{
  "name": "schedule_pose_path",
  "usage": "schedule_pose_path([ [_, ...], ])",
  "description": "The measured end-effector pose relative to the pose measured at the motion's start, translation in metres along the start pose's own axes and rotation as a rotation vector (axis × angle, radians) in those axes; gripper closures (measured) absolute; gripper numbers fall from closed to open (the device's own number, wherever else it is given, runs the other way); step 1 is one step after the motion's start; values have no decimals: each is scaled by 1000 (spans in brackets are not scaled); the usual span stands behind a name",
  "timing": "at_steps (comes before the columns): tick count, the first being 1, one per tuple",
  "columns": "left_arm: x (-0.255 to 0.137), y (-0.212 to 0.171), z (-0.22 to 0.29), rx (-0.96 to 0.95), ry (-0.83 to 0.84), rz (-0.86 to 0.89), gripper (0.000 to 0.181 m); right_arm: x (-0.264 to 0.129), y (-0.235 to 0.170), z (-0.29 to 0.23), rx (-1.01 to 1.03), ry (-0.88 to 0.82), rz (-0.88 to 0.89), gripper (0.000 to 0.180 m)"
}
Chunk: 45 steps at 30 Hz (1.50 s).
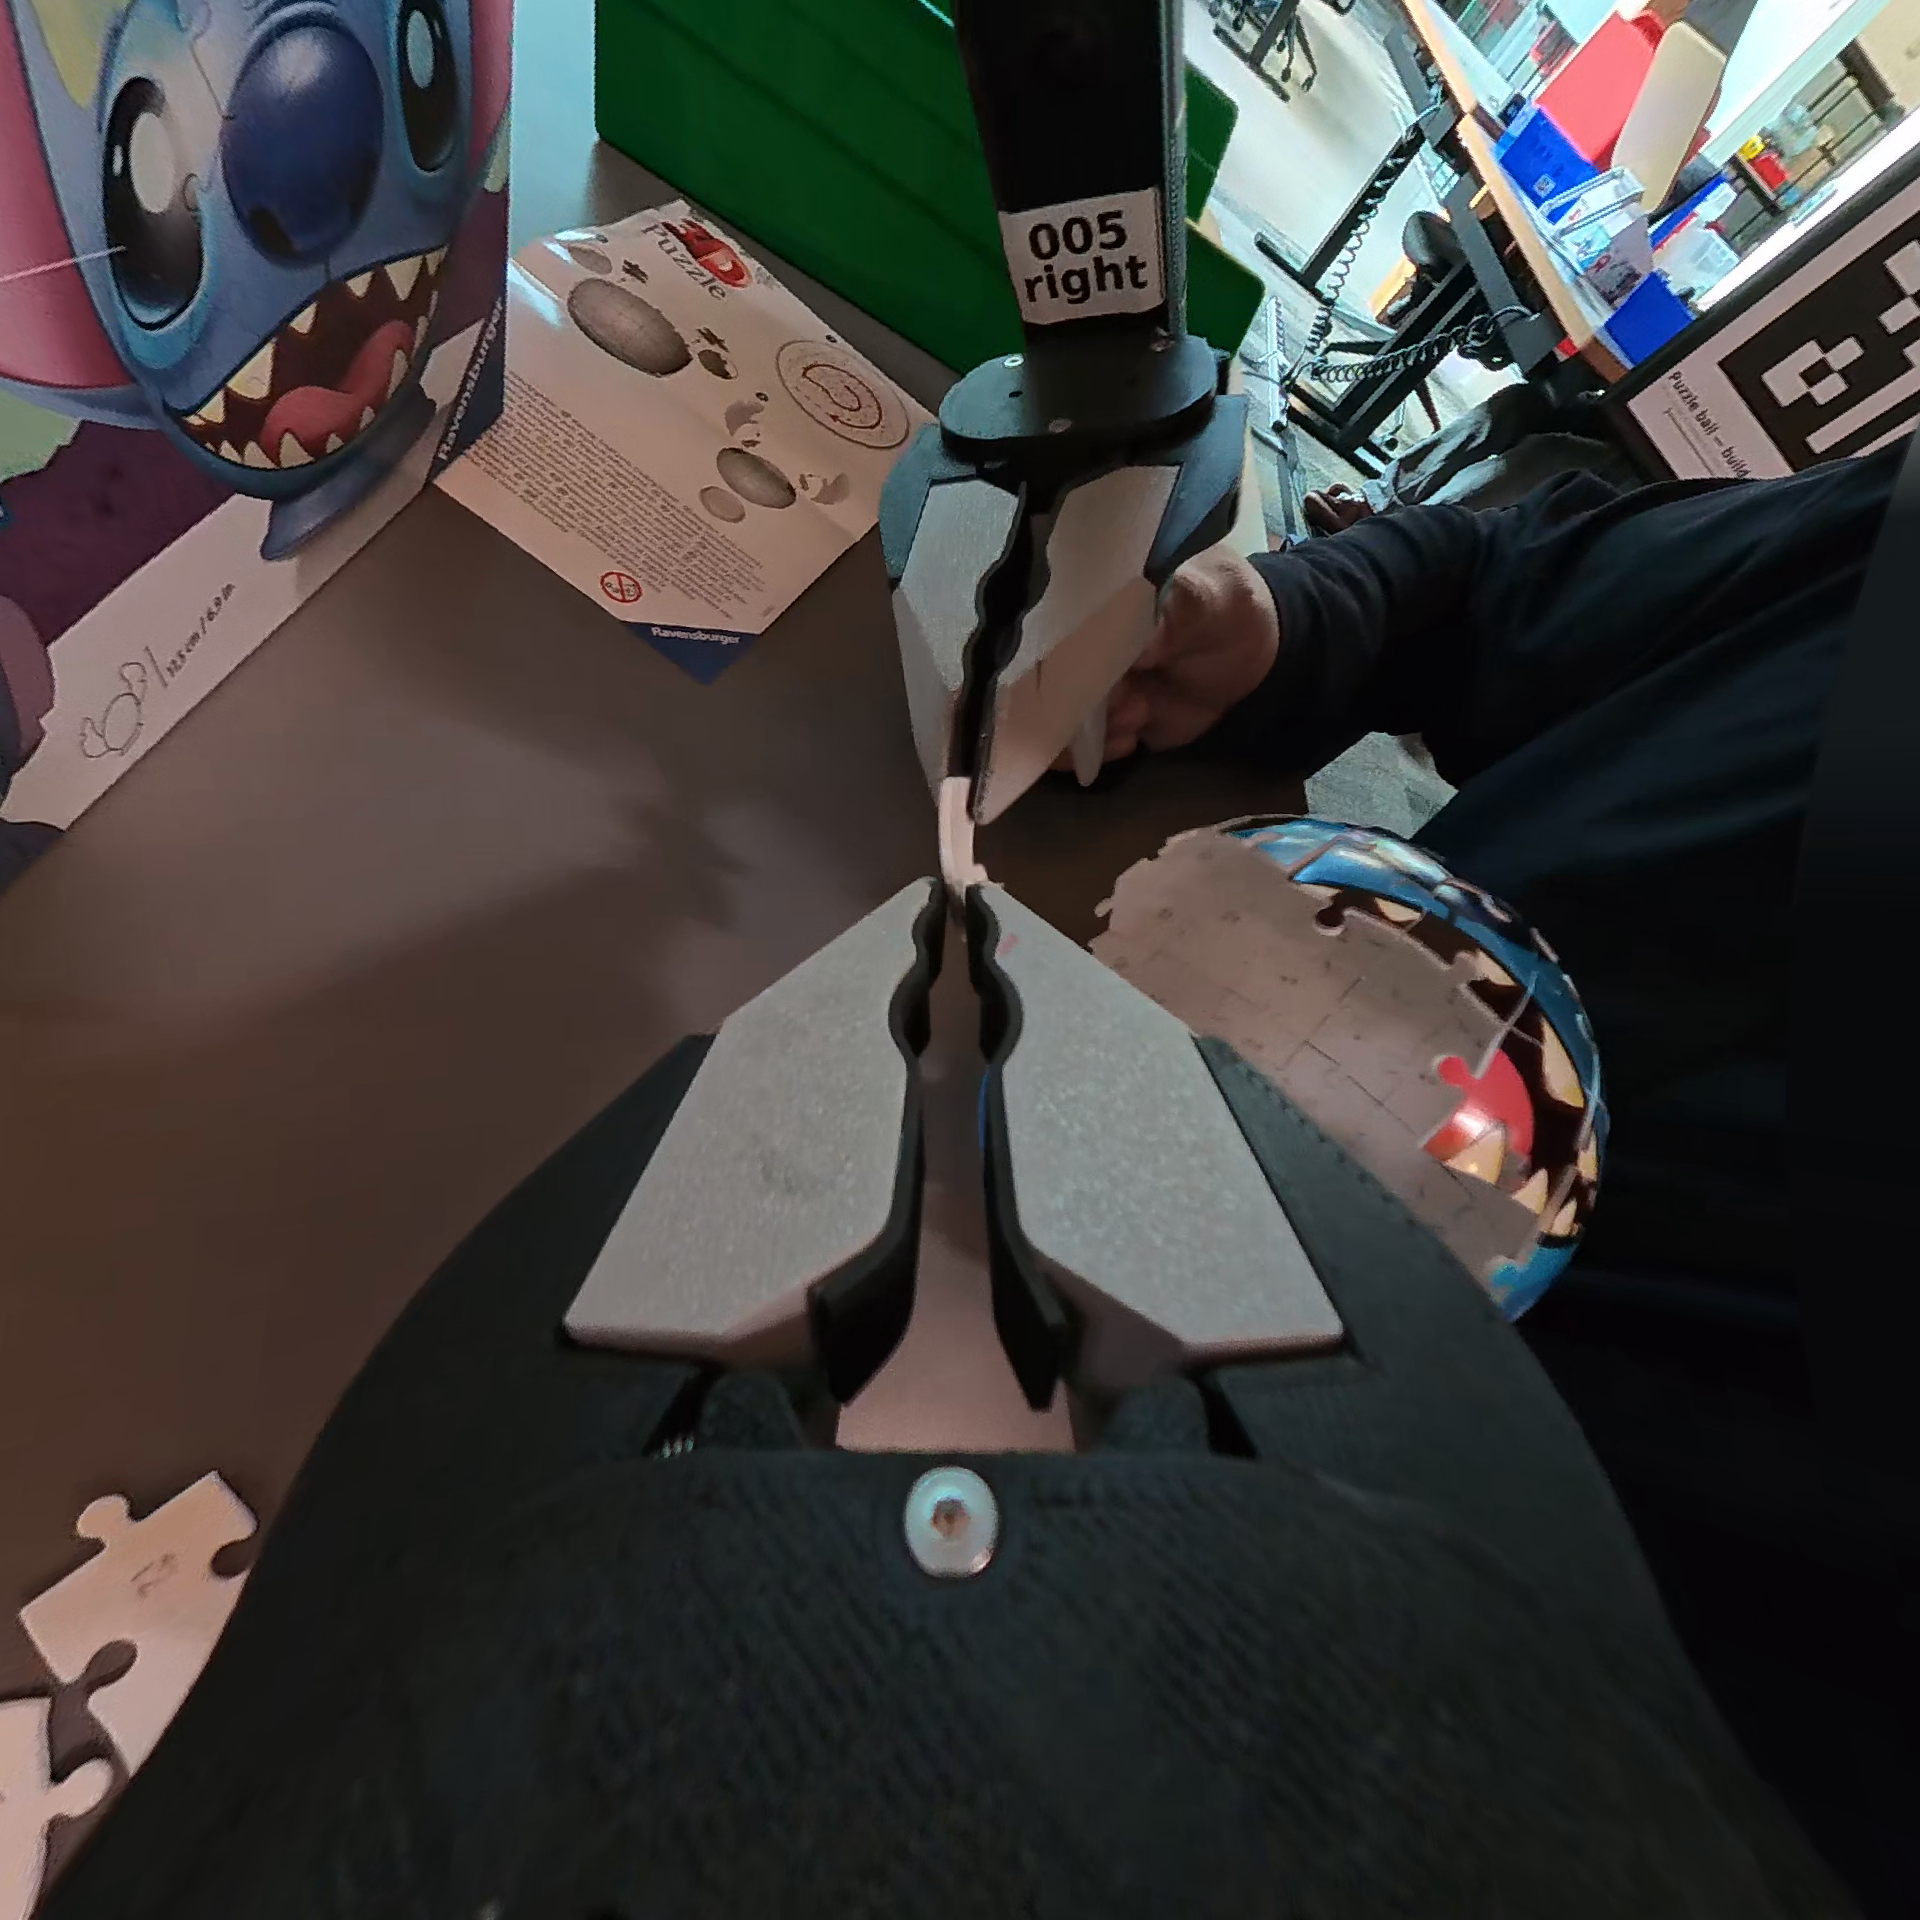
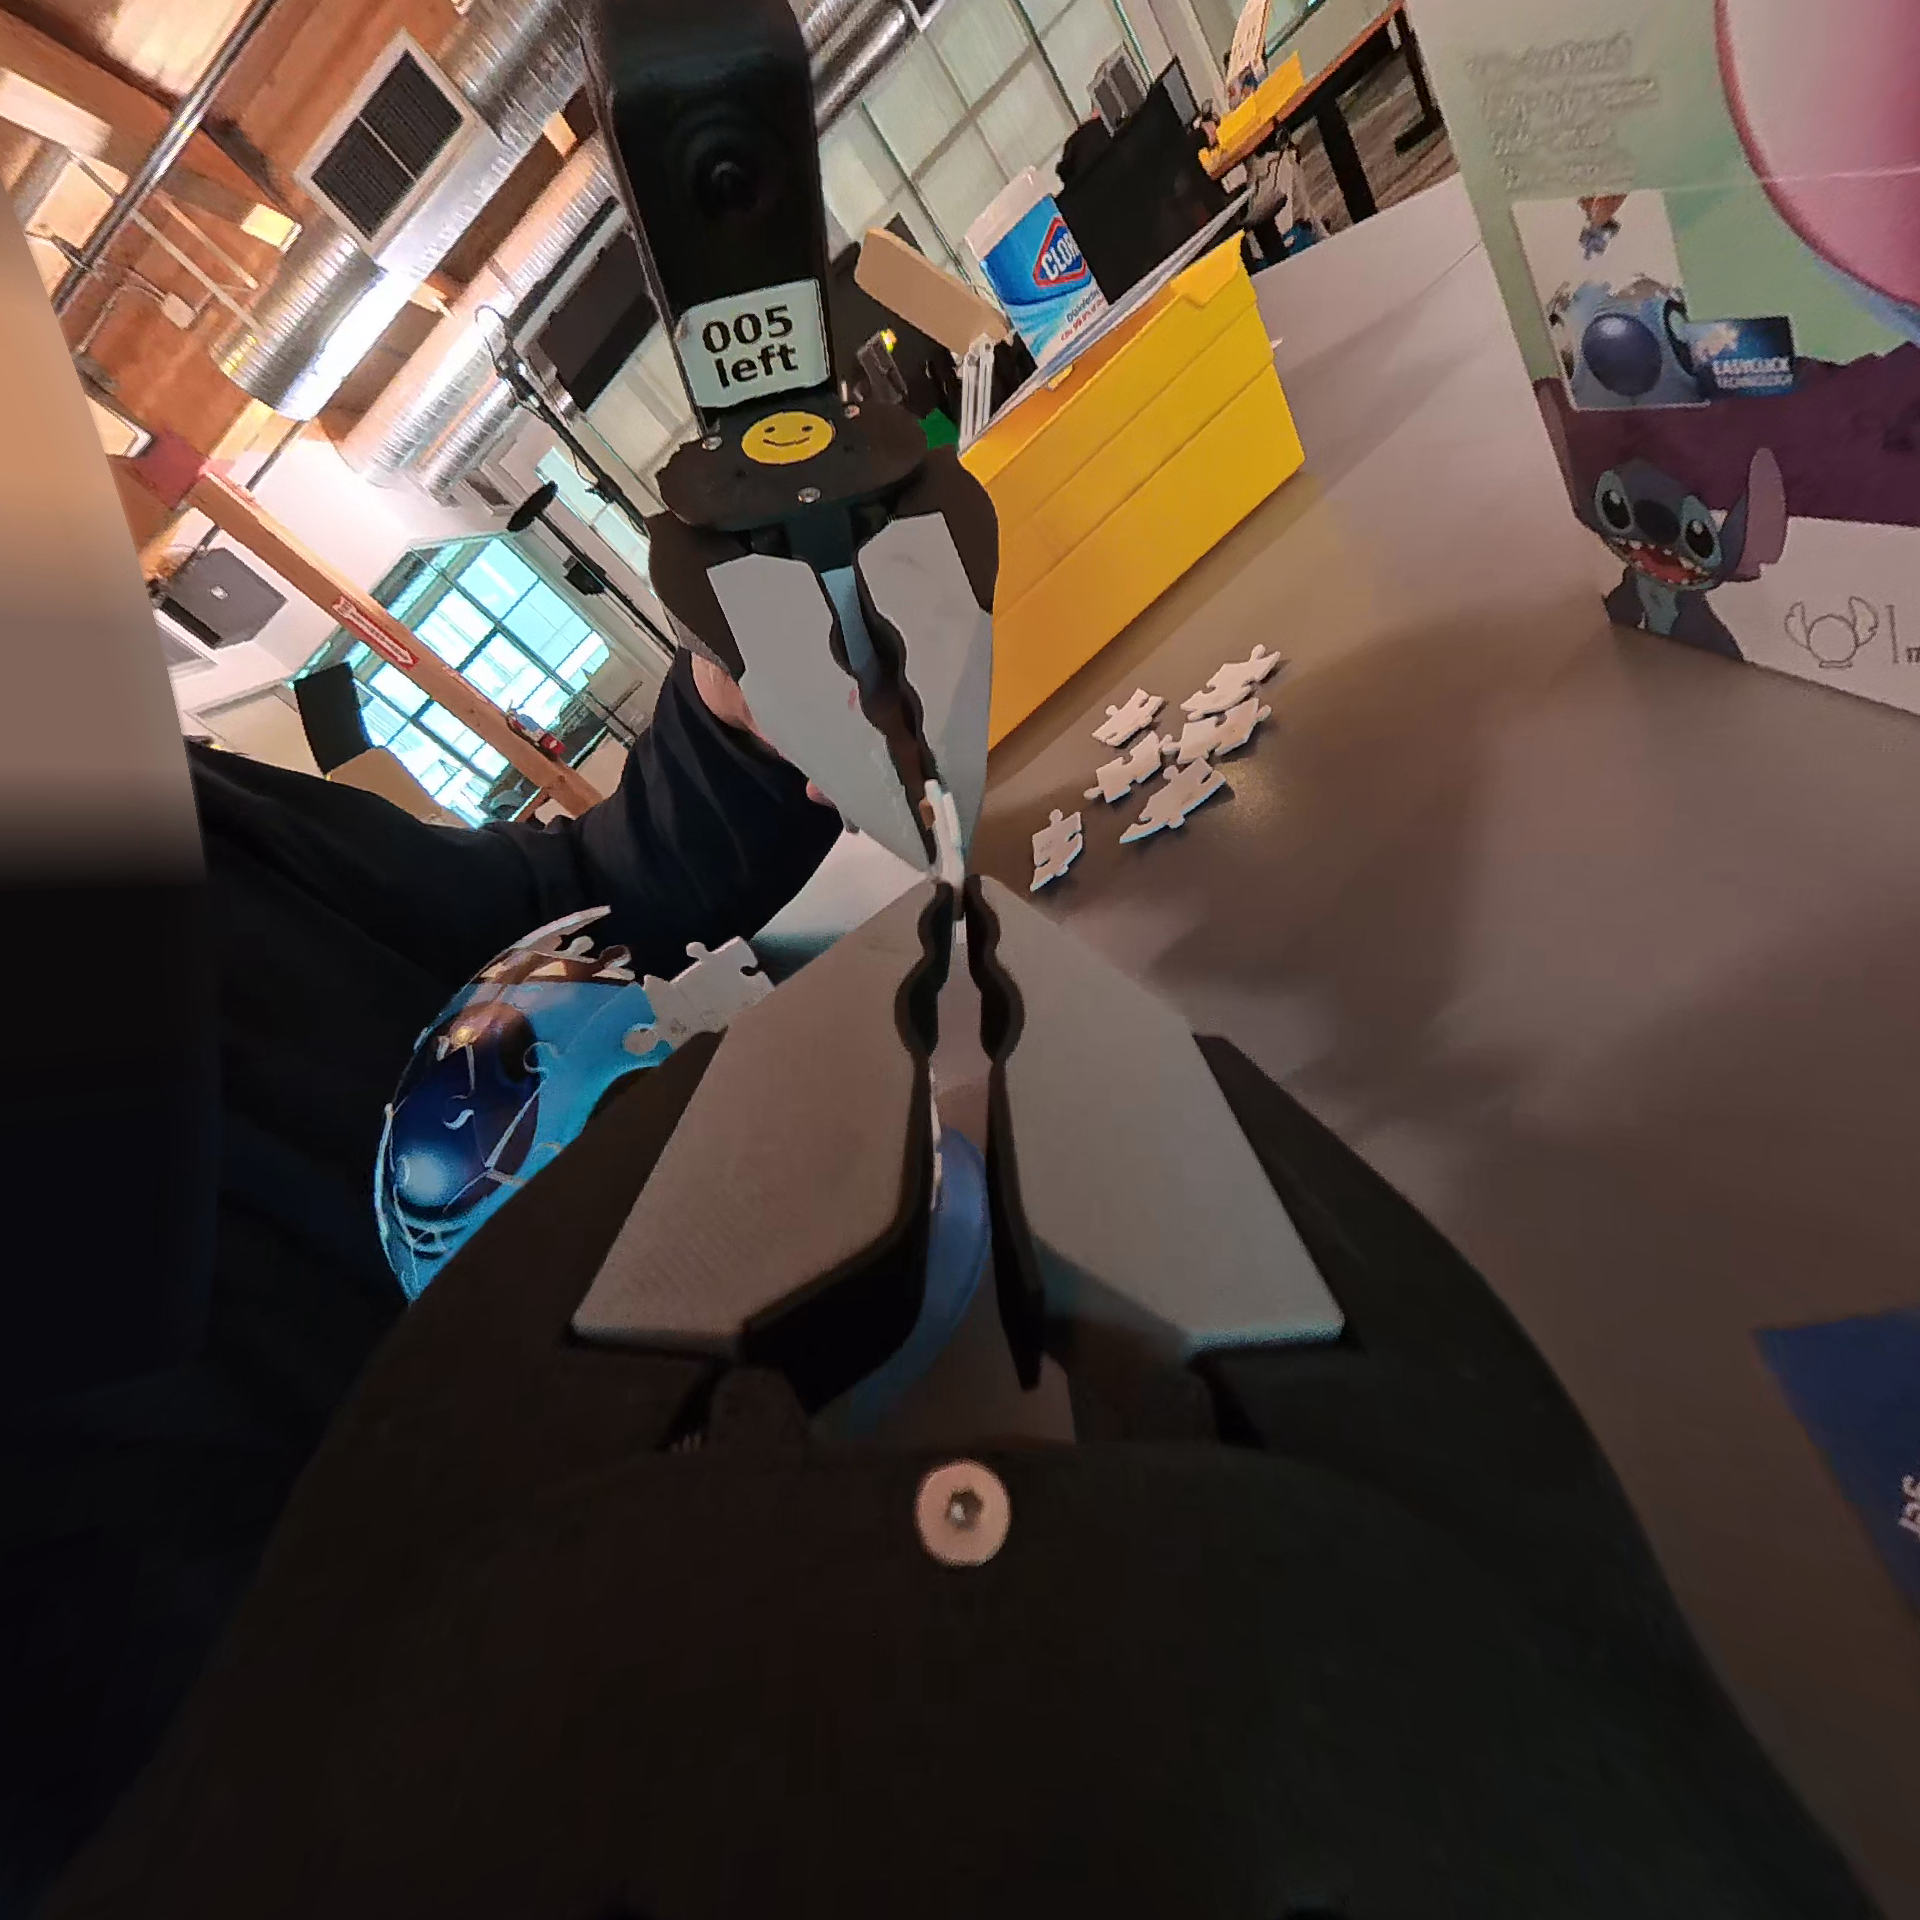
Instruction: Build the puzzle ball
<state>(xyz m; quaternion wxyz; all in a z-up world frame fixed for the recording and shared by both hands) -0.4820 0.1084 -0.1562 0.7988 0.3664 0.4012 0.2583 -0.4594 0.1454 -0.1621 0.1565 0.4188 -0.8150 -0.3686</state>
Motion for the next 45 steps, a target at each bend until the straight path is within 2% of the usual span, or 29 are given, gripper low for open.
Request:
schedule_pose_path([
  [15,1,-5,3,7,-31,-25,181,11,-28,-4,14,51,-197,180],
  [21,1,-5,4,0,-41,-20,181,4,-18,-5,14,66,-154,179],
  [45,4,-7,3,-1,-41,-26,181,5,-23,-3,36,74,-168,179],
])
Point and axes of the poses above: each gripper's, where its closed fingertips meet, x out along the fingers, y out of its top, z = x × y across the jaws, the point moved 2 cm from there along -x, back along the fingers, and after that the axes turned 4 degrees about x, right-handed, at the moved point
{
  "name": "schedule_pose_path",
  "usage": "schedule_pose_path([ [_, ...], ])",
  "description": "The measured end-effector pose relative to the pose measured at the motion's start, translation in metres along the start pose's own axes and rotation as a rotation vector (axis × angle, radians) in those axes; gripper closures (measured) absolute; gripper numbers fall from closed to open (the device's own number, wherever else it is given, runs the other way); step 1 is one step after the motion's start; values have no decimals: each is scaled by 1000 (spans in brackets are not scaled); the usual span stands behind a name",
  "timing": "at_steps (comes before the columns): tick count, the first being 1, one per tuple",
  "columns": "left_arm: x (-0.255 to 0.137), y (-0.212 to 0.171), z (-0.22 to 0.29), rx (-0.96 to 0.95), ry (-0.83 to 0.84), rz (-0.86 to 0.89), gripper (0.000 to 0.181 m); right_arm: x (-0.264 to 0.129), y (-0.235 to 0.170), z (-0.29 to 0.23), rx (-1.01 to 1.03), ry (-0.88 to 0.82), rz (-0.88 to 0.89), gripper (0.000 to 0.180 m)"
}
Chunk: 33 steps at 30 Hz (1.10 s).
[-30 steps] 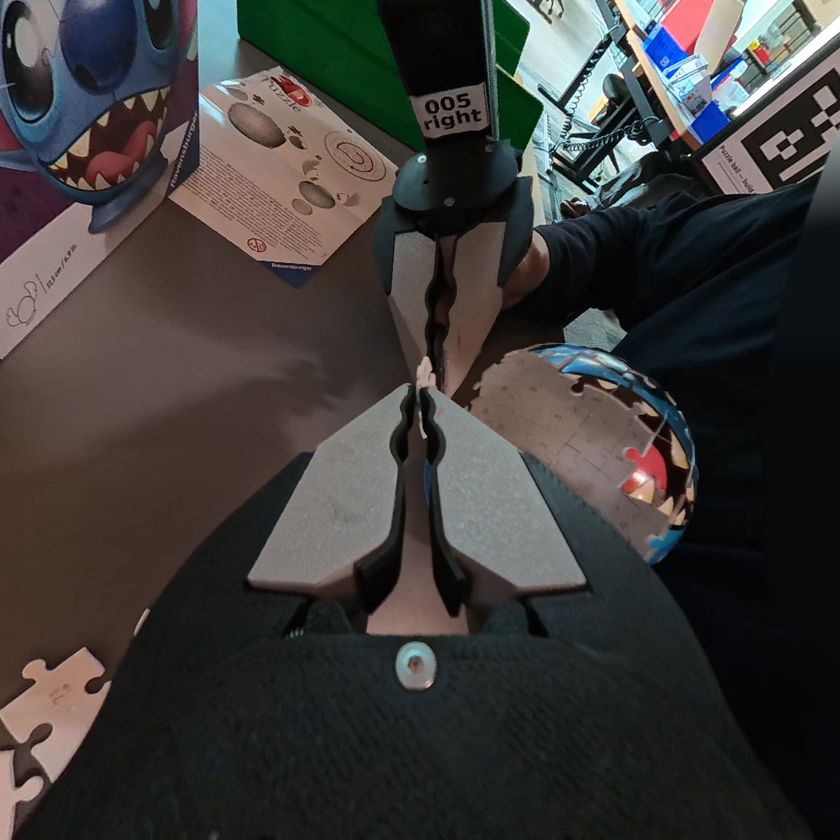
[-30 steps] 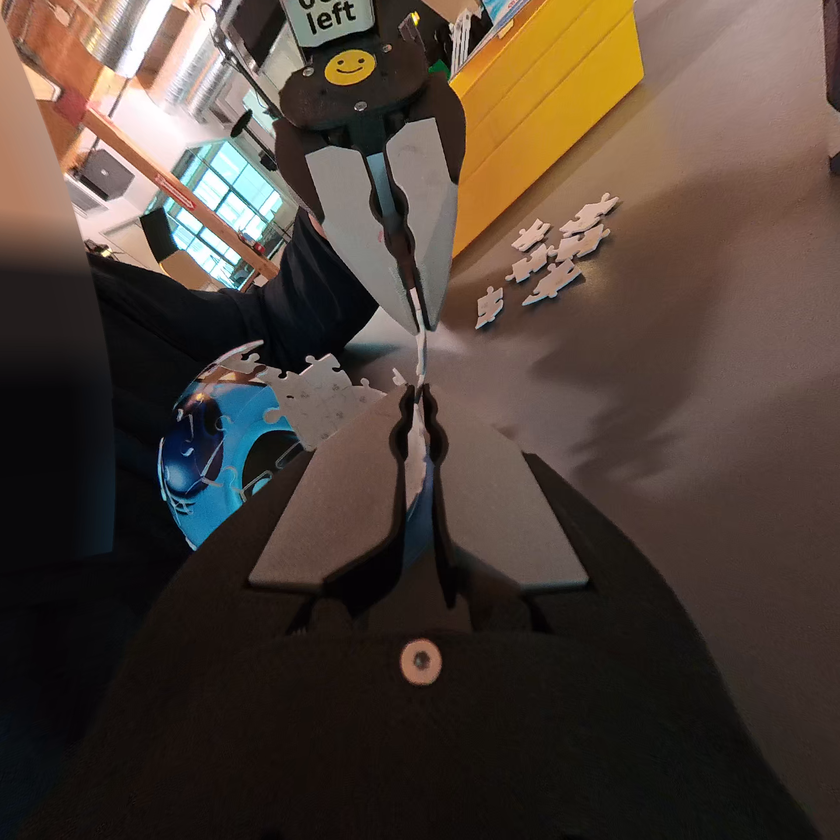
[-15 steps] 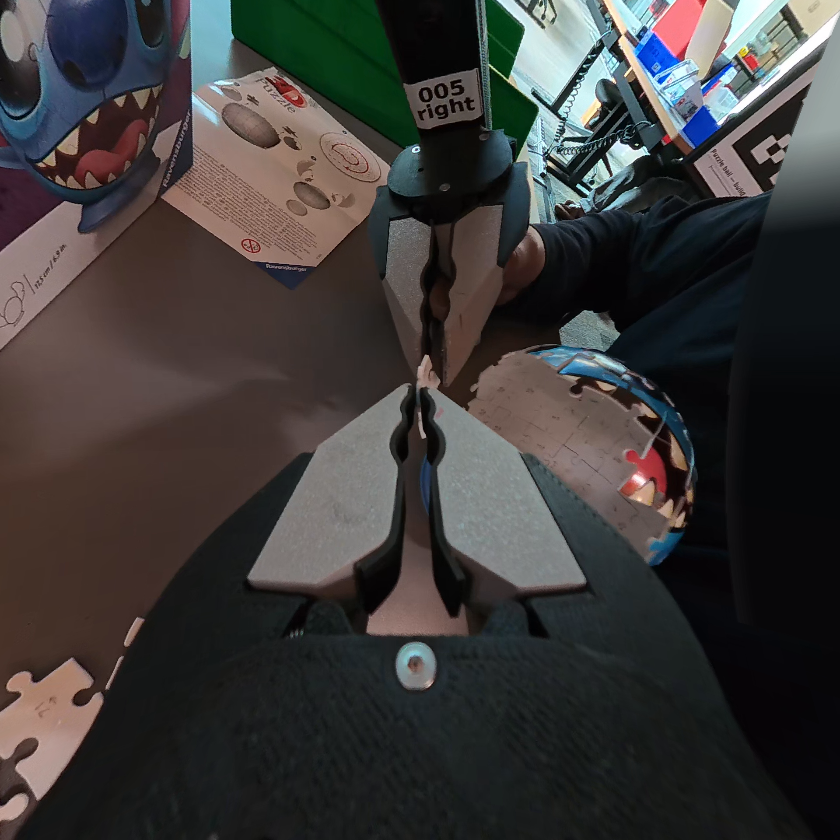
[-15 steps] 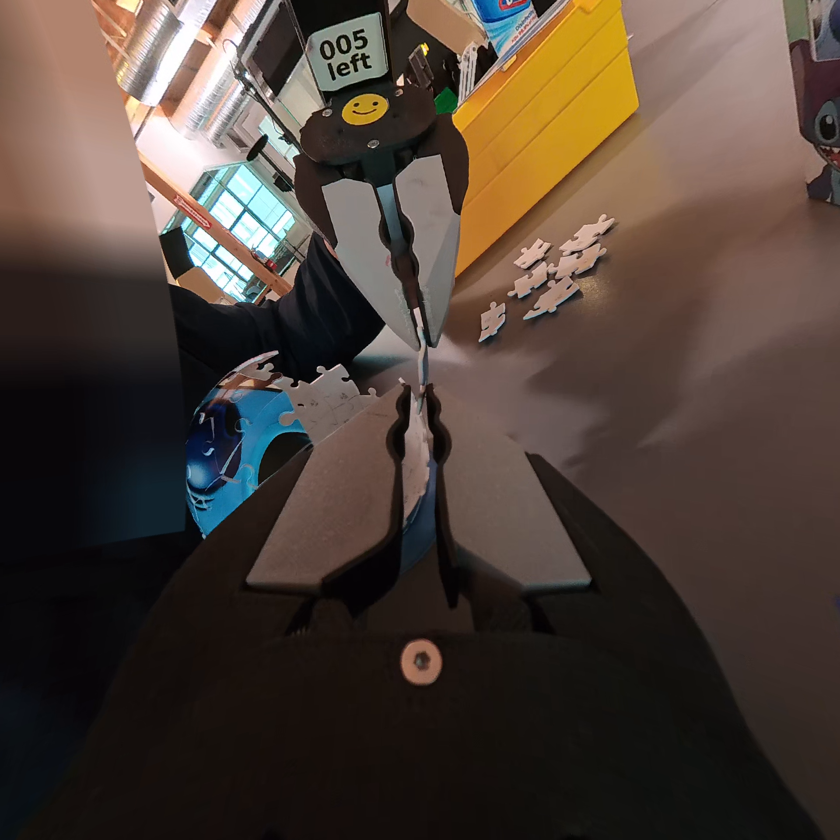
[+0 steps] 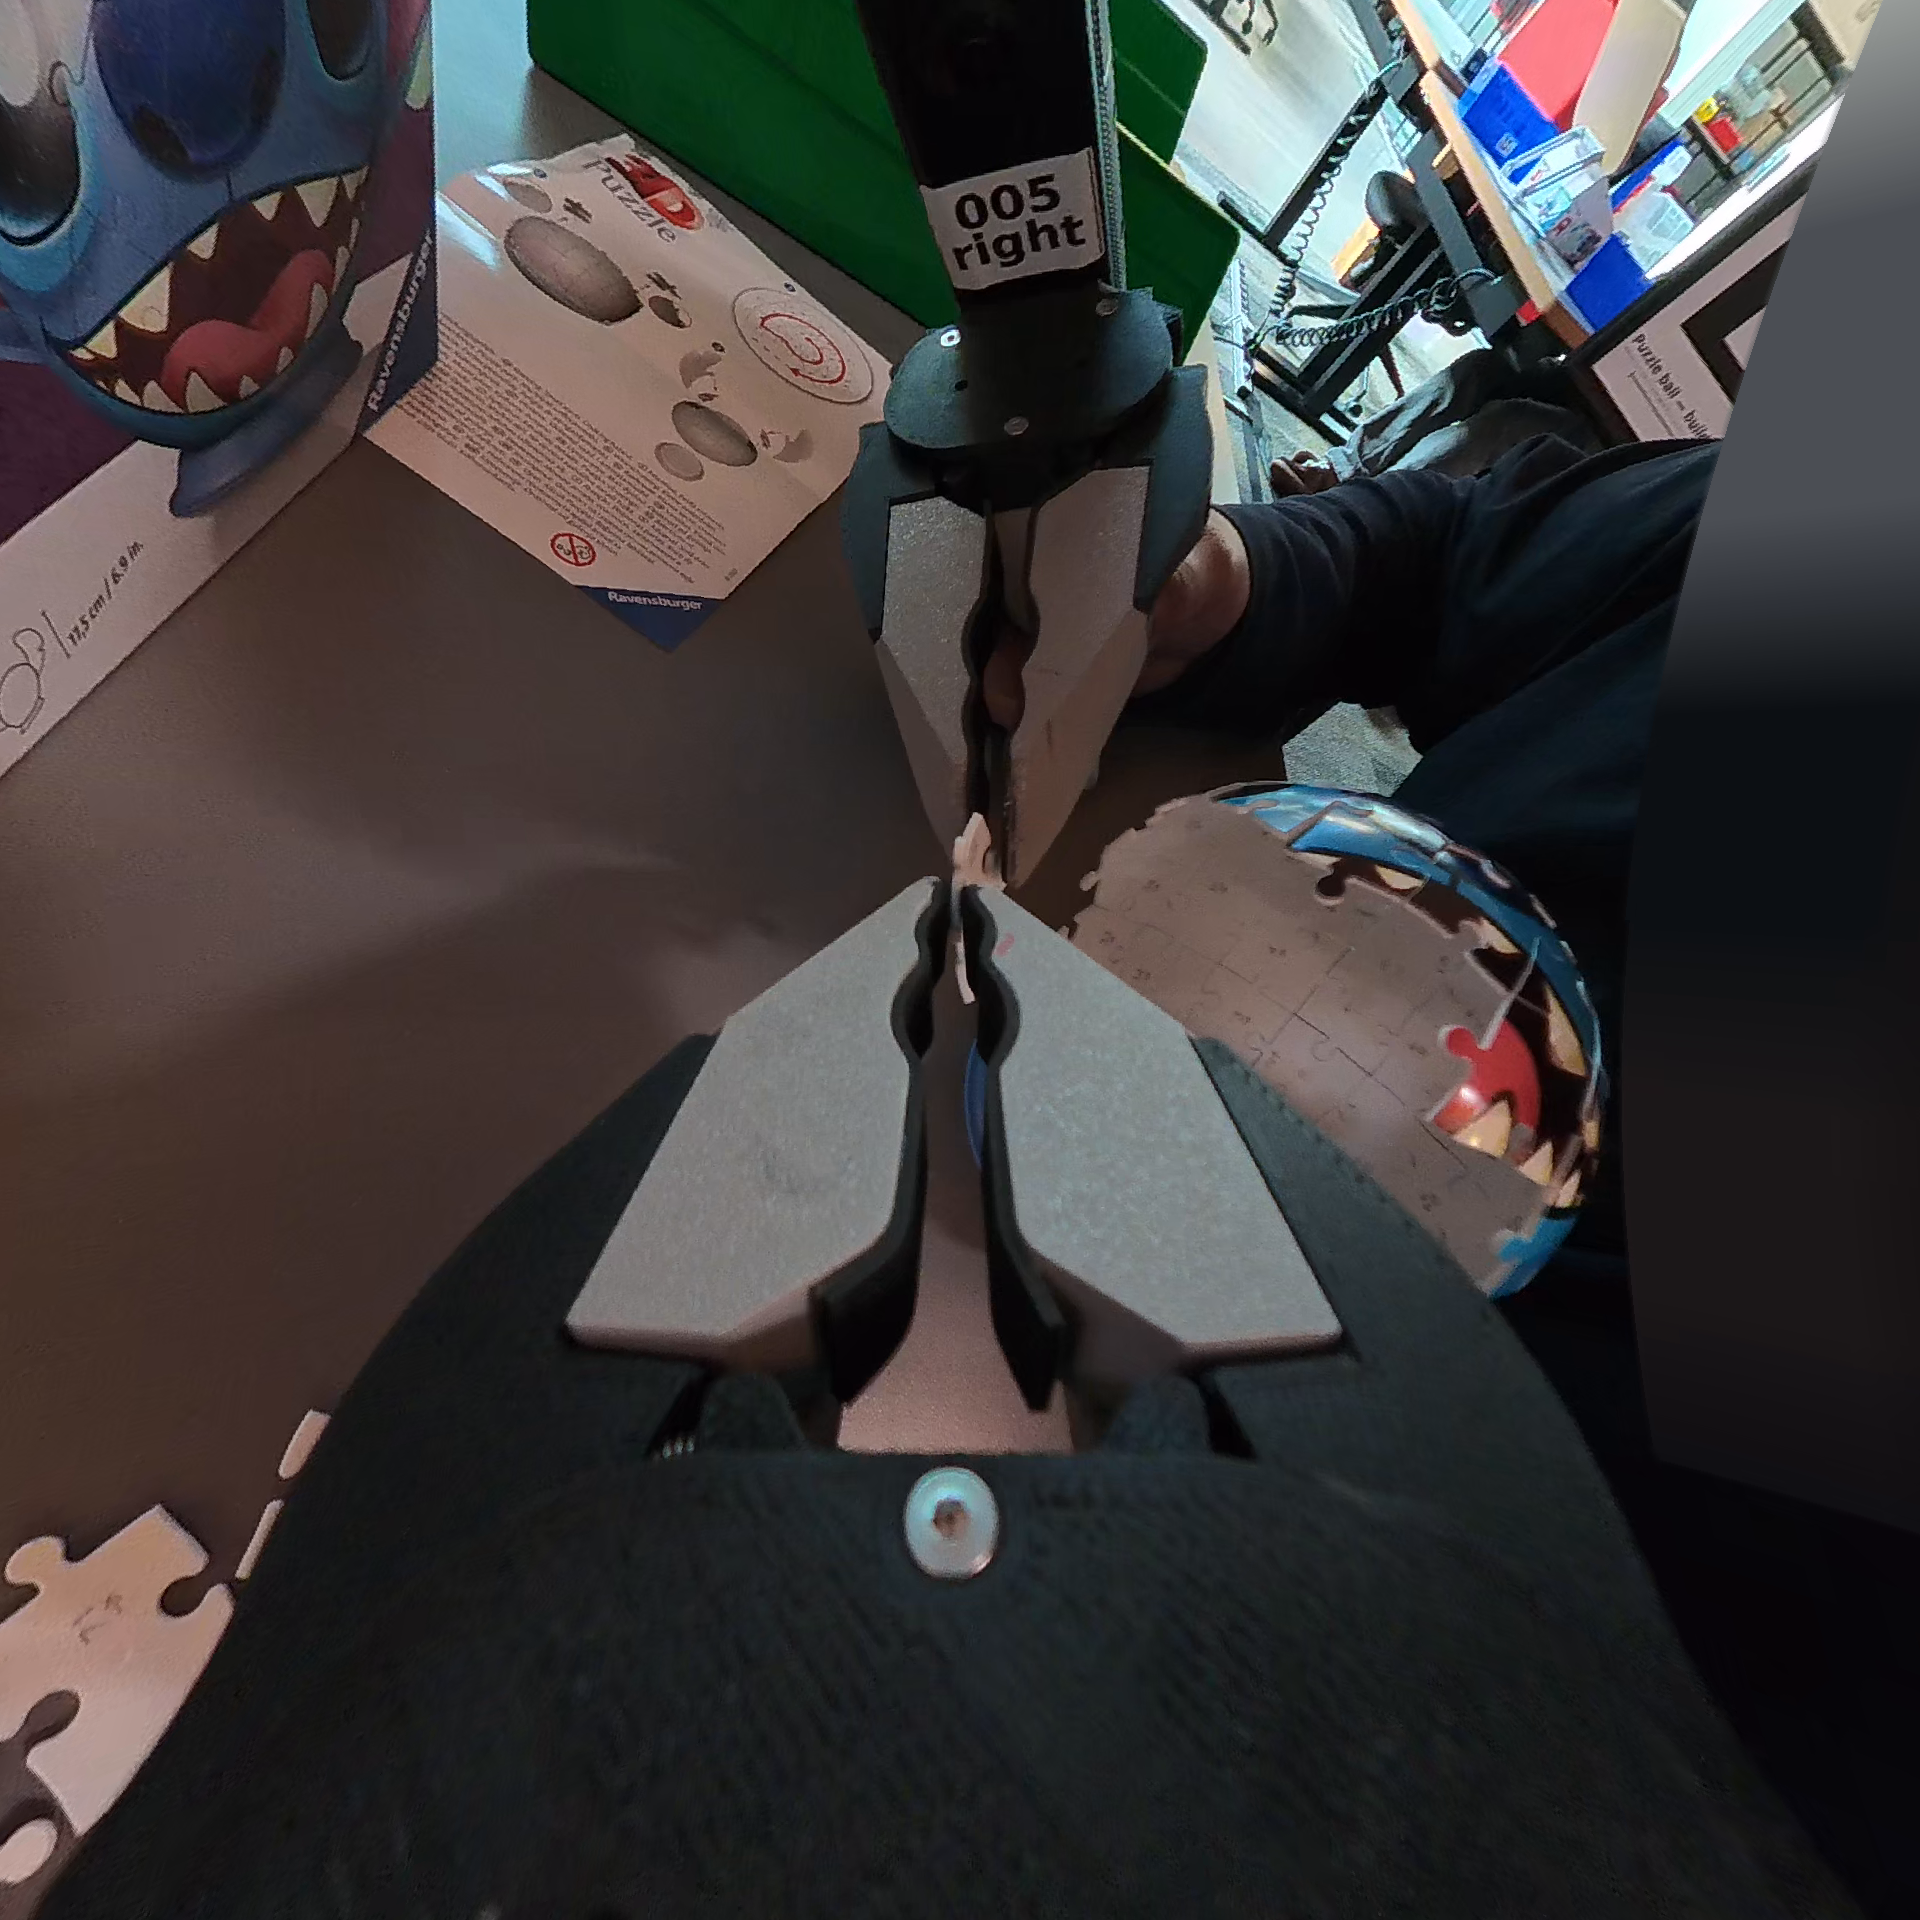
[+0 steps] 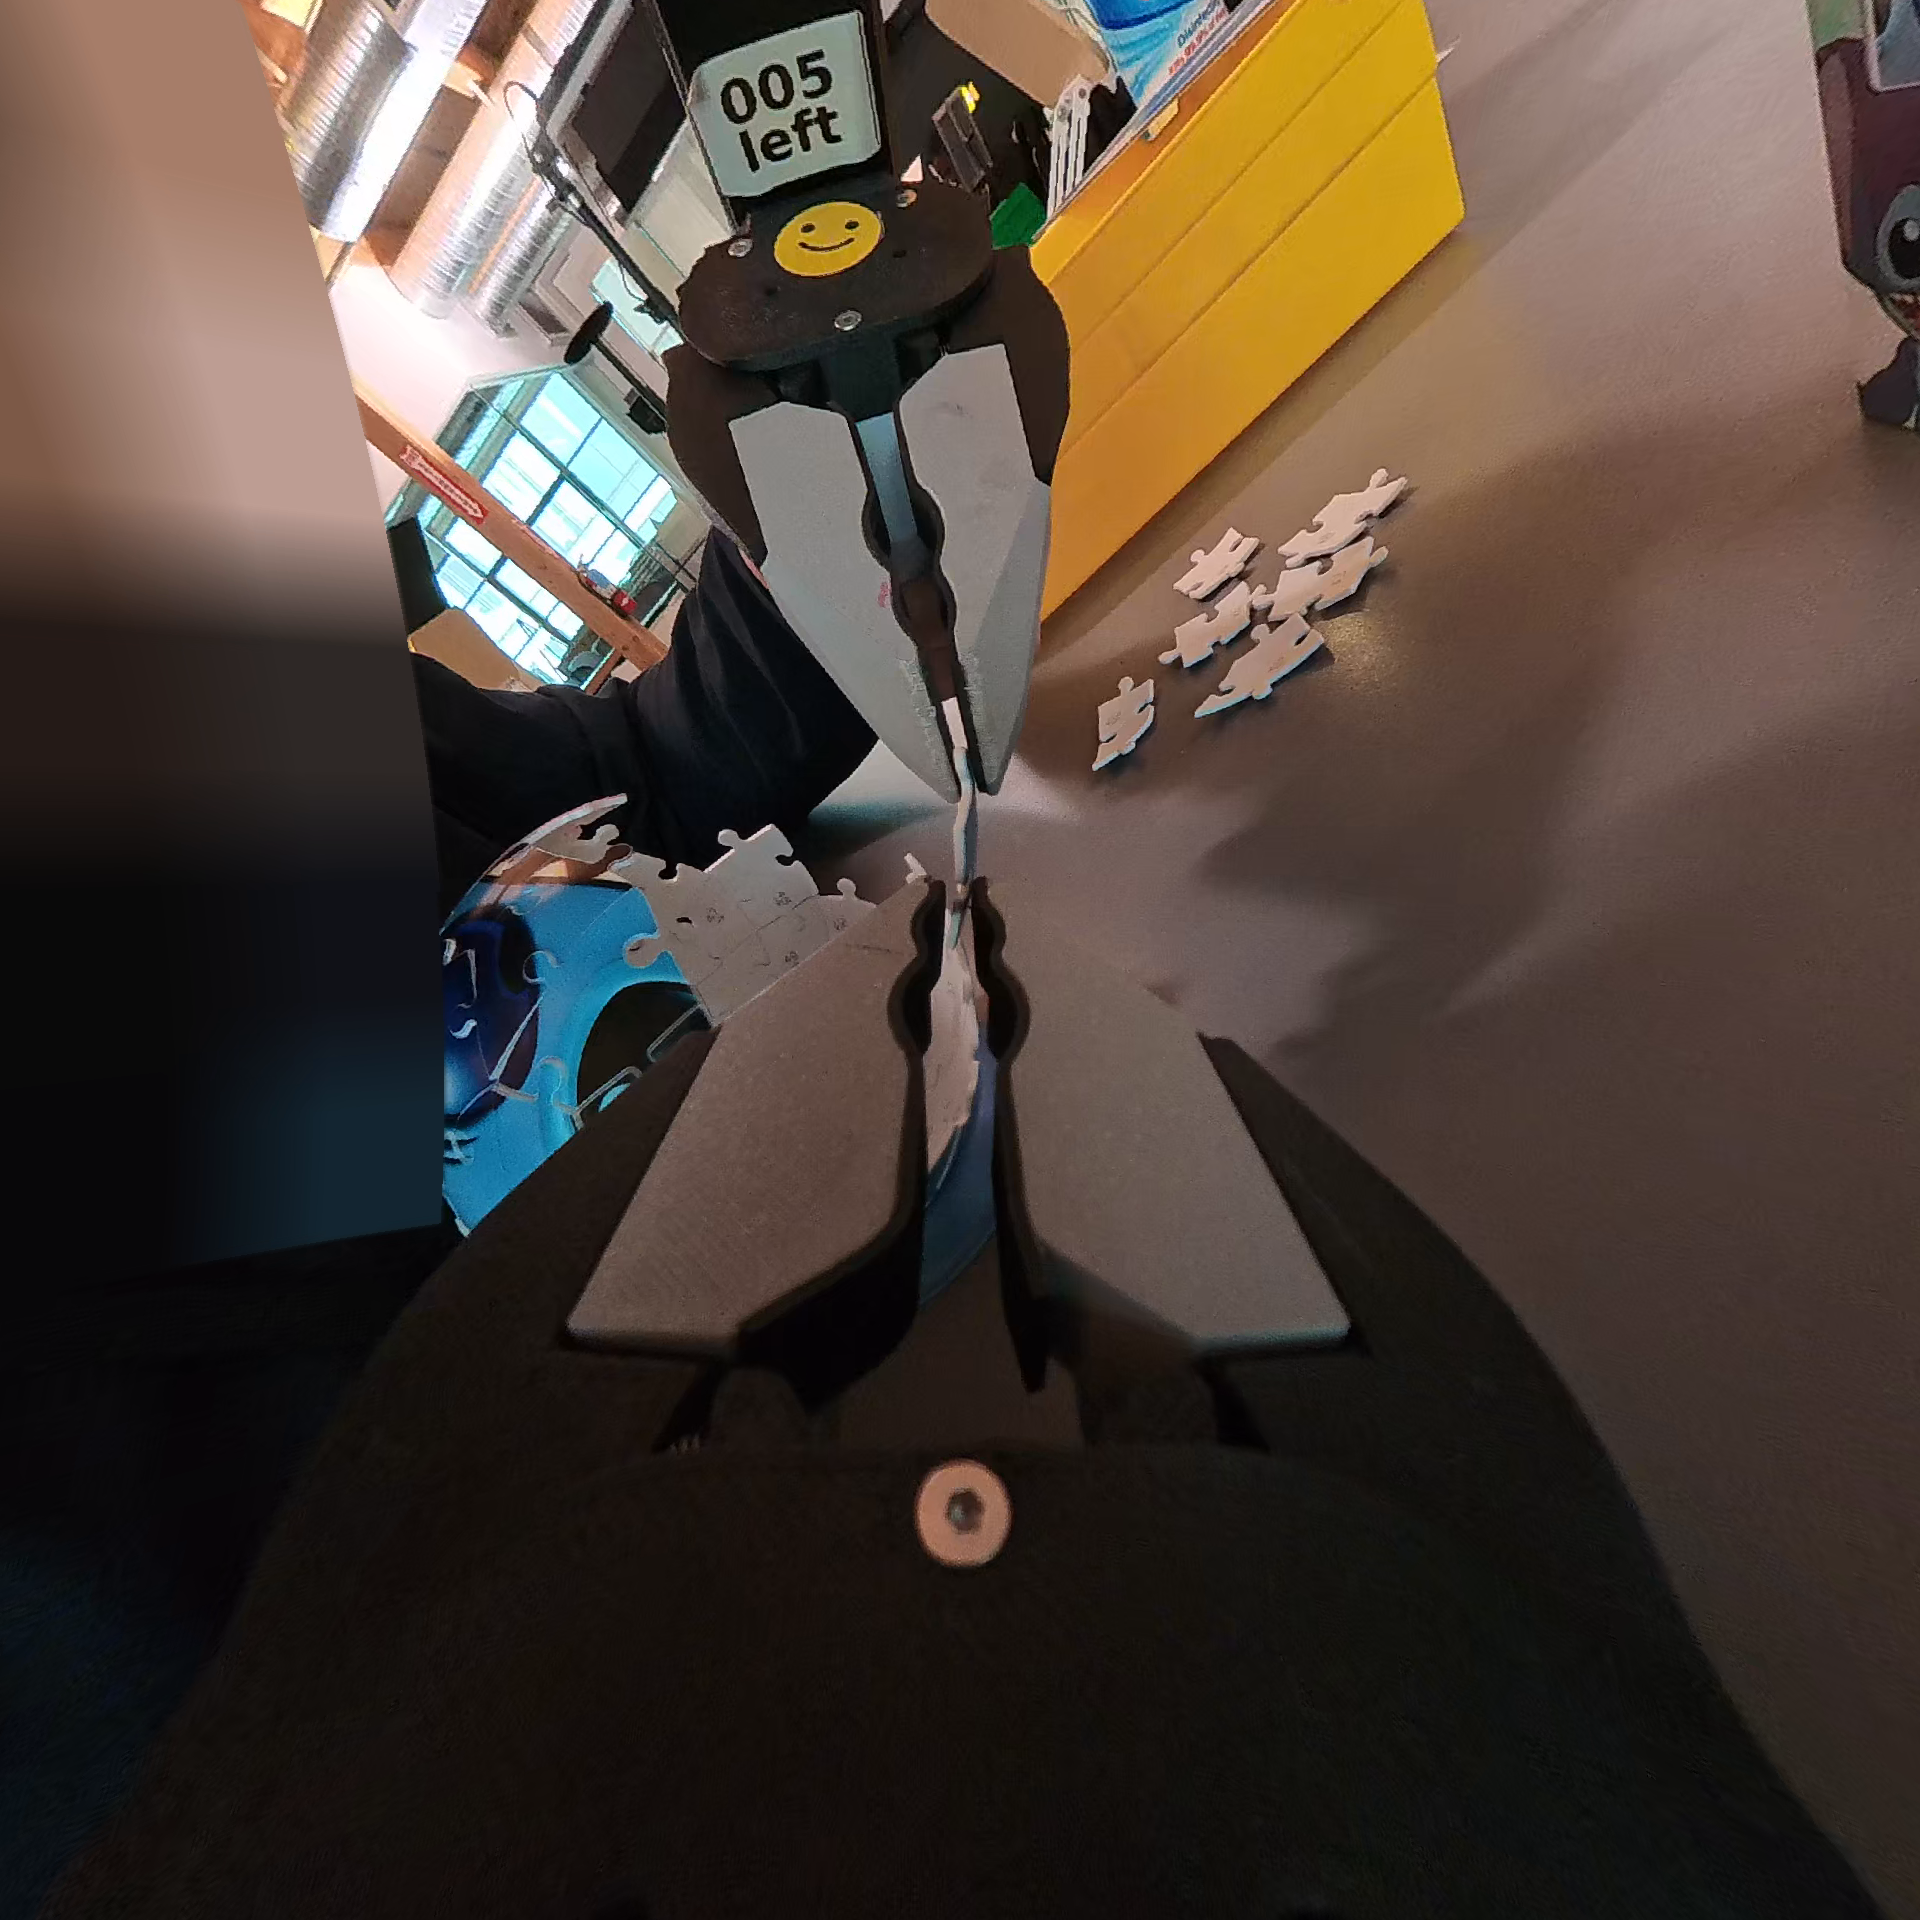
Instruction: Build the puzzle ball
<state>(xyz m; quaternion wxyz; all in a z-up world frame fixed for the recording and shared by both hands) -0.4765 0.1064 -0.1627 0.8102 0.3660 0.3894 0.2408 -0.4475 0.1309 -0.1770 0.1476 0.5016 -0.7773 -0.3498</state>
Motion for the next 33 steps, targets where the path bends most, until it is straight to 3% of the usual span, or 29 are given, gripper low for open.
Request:
schedule_pose_path([
  [33,7,-10,-1,-44,-41,-31,181,-3,2,6,5,-14,6,178],
])
Point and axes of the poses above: each gripper's, where its closed fingertips meet, x out along the fingers, y out of its top, z = x × y across the jaws, the point moved 2 cm from there along -x, back along the fingers, and after that the axes turned 4 degrees about x, right-handed, at the moved point
